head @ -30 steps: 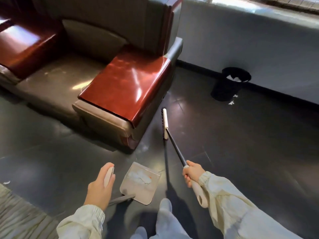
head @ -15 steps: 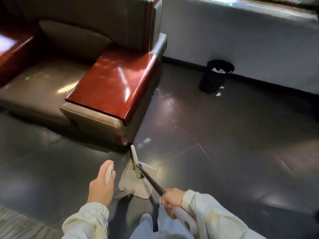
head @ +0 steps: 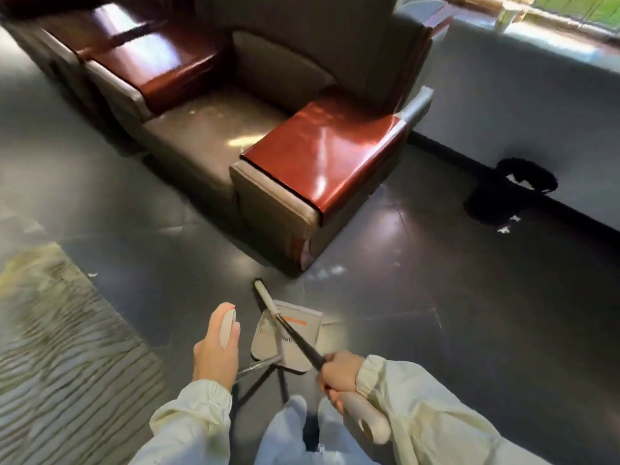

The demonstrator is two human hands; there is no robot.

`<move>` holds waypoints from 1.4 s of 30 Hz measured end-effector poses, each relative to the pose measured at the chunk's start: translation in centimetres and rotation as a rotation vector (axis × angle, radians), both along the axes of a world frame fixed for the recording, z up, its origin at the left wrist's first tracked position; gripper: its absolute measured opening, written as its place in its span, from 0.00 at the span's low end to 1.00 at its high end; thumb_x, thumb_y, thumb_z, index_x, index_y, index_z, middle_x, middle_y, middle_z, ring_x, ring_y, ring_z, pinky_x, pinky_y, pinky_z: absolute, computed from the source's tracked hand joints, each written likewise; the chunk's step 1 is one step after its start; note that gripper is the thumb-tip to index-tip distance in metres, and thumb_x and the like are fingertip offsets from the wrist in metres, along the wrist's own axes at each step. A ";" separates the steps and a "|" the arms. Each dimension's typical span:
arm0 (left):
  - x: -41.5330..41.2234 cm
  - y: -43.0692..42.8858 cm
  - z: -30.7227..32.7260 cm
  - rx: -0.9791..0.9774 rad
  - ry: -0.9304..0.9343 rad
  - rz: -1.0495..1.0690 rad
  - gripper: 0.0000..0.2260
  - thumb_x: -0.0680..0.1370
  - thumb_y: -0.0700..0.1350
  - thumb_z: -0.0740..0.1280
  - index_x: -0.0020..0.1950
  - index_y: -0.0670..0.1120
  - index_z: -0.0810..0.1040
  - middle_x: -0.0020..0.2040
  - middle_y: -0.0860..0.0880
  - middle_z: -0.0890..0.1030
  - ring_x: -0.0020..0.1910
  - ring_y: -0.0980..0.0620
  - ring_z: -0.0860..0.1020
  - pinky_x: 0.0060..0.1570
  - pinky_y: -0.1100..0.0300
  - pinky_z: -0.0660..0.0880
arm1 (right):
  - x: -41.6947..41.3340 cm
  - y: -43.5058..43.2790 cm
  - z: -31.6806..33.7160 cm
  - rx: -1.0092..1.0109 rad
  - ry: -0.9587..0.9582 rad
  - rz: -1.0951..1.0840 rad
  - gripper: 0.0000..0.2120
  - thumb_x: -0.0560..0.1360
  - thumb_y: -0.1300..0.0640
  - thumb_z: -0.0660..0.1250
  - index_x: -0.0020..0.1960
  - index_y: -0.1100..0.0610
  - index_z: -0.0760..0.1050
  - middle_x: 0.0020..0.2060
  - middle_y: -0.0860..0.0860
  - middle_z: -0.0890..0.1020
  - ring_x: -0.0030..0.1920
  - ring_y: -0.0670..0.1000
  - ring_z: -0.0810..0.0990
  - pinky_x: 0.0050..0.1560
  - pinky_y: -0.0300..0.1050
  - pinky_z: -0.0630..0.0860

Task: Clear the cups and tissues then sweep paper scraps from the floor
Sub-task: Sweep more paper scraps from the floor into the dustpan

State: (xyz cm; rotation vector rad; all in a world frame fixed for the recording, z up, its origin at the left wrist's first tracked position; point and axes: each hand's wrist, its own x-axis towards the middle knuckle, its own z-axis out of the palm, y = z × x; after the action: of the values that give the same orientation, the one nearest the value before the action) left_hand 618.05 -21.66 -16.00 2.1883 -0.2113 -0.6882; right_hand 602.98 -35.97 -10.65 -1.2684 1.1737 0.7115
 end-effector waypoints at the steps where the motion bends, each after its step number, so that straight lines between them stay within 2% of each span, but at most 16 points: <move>1: 0.1 1.0 0.2 0.013 -0.028 0.057 0.11 0.79 0.58 0.57 0.59 0.72 0.68 0.49 0.55 0.73 0.48 0.45 0.76 0.51 0.41 0.76 | 0.7 0.1 0.2 0.003 -0.013 0.047 0.08 0.73 0.68 0.55 0.44 0.62 0.72 0.15 0.51 0.69 0.14 0.46 0.66 0.18 0.34 0.68; 3: 1.0 3.1 0.8 0.020 -0.073 0.154 0.11 0.78 0.57 0.57 0.58 0.70 0.69 0.46 0.50 0.74 0.44 0.44 0.75 0.46 0.44 0.77 | 2.7 0.1 0.5 0.030 -0.047 0.139 0.07 0.73 0.68 0.56 0.40 0.61 0.70 0.19 0.51 0.70 0.16 0.46 0.68 0.20 0.36 0.69; 5: 2.5 5.1 1.0 0.009 -0.143 0.206 0.11 0.78 0.55 0.58 0.60 0.66 0.70 0.46 0.48 0.76 0.41 0.46 0.75 0.43 0.48 0.75 | 5.3 0.0 0.9 0.057 -0.080 0.203 0.09 0.74 0.67 0.57 0.38 0.58 0.68 0.22 0.51 0.70 0.17 0.44 0.68 0.22 0.35 0.68; 8: 4.8 7.3 1.7 -0.007 -0.161 0.382 0.11 0.79 0.52 0.60 0.57 0.68 0.70 0.44 0.47 0.76 0.41 0.44 0.74 0.41 0.48 0.75 | 9.8 0.4 1.0 0.152 -0.074 0.114 0.08 0.75 0.69 0.56 0.50 0.60 0.71 0.17 0.50 0.68 0.16 0.44 0.65 0.19 0.32 0.65; 10: 6.7 8.9 1.9 -0.030 -0.189 0.520 0.14 0.79 0.48 0.61 0.57 0.69 0.70 0.47 0.46 0.77 0.40 0.45 0.74 0.39 0.48 0.74 | 13.3 1.2 1.1 0.186 -0.086 0.077 0.11 0.75 0.69 0.56 0.51 0.54 0.69 0.17 0.50 0.68 0.15 0.44 0.65 0.19 0.30 0.65; 12: 9.2 10.6 1.8 -0.061 -0.210 0.586 0.15 0.80 0.46 0.62 0.59 0.67 0.70 0.52 0.44 0.79 0.41 0.42 0.75 0.42 0.44 0.75 | 17.4 2.2 0.8 0.196 -0.118 0.085 0.13 0.76 0.68 0.56 0.49 0.50 0.66 0.16 0.50 0.68 0.15 0.44 0.66 0.18 0.30 0.65; 15: 14.1 13.1 1.3 -0.063 -0.237 0.659 0.15 0.80 0.45 0.62 0.62 0.63 0.70 0.55 0.41 0.79 0.48 0.35 0.76 0.49 0.36 0.76 | 24.8 3.3 0.5 0.204 -0.182 0.153 0.11 0.78 0.67 0.56 0.43 0.53 0.67 0.16 0.47 0.70 0.15 0.43 0.67 0.17 0.30 0.65; 17: 17.8 14.7 0.8 -0.086 -0.247 0.729 0.16 0.79 0.43 0.63 0.64 0.59 0.72 0.55 0.39 0.79 0.51 0.35 0.77 0.50 0.36 0.76 | 30.3 4.4 0.4 0.234 -0.151 0.154 0.10 0.77 0.67 0.58 0.53 0.54 0.70 0.17 0.49 0.71 0.15 0.43 0.67 0.18 0.31 0.66; 20: 21.9 15.8 0.8 -0.116 -0.210 0.773 0.15 0.79 0.43 0.63 0.64 0.56 0.73 0.55 0.36 0.79 0.52 0.34 0.77 0.52 0.36 0.75 | 36.8 5.4 0.3 0.183 -0.201 0.185 0.23 0.77 0.69 0.57 0.68 0.51 0.63 0.17 0.49 0.68 0.15 0.44 0.65 0.17 0.31 0.64; 27: 32.5 16.5 1.0 -0.202 -0.167 0.875 0.16 0.79 0.38 0.63 0.66 0.47 0.73 0.57 0.28 0.75 0.57 0.30 0.74 0.57 0.34 0.71 | 50.7 7.2 -1.4 0.106 -0.233 0.404 0.33 0.76 0.69 0.58 0.77 0.53 0.54 0.25 0.53 0.69 0.19 0.46 0.67 0.20 0.35 0.68; 31: 38.8 15.1 0.1 -0.171 -0.191 0.955 0.16 0.79 0.38 0.63 0.65 0.49 0.73 0.56 0.32 0.78 0.56 0.33 0.76 0.55 0.36 0.74 | 59.3 6.1 -3.9 -0.024 -0.239 0.642 0.30 0.76 0.67 0.58 0.76 0.53 0.57 0.28 0.54 0.70 0.24 0.49 0.68 0.24 0.40 0.71; 34: 43.8 13.2 -1.1 -0.121 -0.184 1.003 0.16 0.79 0.39 0.63 0.66 0.51 0.72 0.56 0.33 0.78 0.55 0.32 0.76 0.55 0.38 0.74 | 66.9 4.8 -5.7 -0.101 -0.257 0.831 0.22 0.77 0.64 0.57 0.71 0.57 0.64 0.29 0.55 0.70 0.25 0.50 0.68 0.27 0.43 0.72; 36: 47.0 11.6 -1.7 -0.118 -0.175 1.062 0.16 0.79 0.40 0.63 0.66 0.52 0.72 0.57 0.37 0.78 0.56 0.33 0.75 0.57 0.39 0.73 | 72.4 4.0 -6.5 -0.115 -0.223 0.939 0.19 0.78 0.63 0.57 0.69 0.57 0.66 0.30 0.55 0.71 0.25 0.50 0.69 0.26 0.42 0.72; 39: 51.5 10.1 -2.2 -0.070 -0.170 1.126 0.15 0.79 0.41 0.64 0.64 0.55 0.73 0.58 0.51 0.78 0.58 0.42 0.76 0.60 0.53 0.71 | 79.6 3.2 -7.2 -0.152 -0.209 1.099 0.22 0.76 0.64 0.59 0.69 0.54 0.66 0.29 0.54 0.71 0.24 0.49 0.69 0.22 0.38 0.70; 40: 52.9 10.0 -2.3 -0.030 -0.177 1.122 0.15 0.79 0.42 0.64 0.64 0.54 0.73 0.58 0.54 0.77 0.60 0.46 0.76 0.59 0.58 0.68 | 81.7 3.1 -7.5 -0.168 -0.222 1.151 0.23 0.75 0.65 0.59 0.69 0.54 0.66 0.29 0.54 0.71 0.24 0.50 0.69 0.21 0.38 0.69; 42: 55.3 10.2 -2.5 0.067 -0.170 1.123 0.15 0.79 0.44 0.64 0.65 0.53 0.73 0.58 0.54 0.78 0.59 0.49 0.75 0.57 0.62 0.65 | 85.3 3.1 -8.2 -0.210 -0.242 1.277 0.21 0.74 0.65 0.60 0.66 0.54 0.69 0.29 0.54 0.72 0.24 0.50 0.70 0.20 0.38 0.69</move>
State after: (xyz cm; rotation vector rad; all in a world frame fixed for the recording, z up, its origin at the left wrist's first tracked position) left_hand 673.37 -11.47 -18.52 2.0012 0.9057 0.1328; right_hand 688.25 -32.88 -18.83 -2.1963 0.1032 1.2899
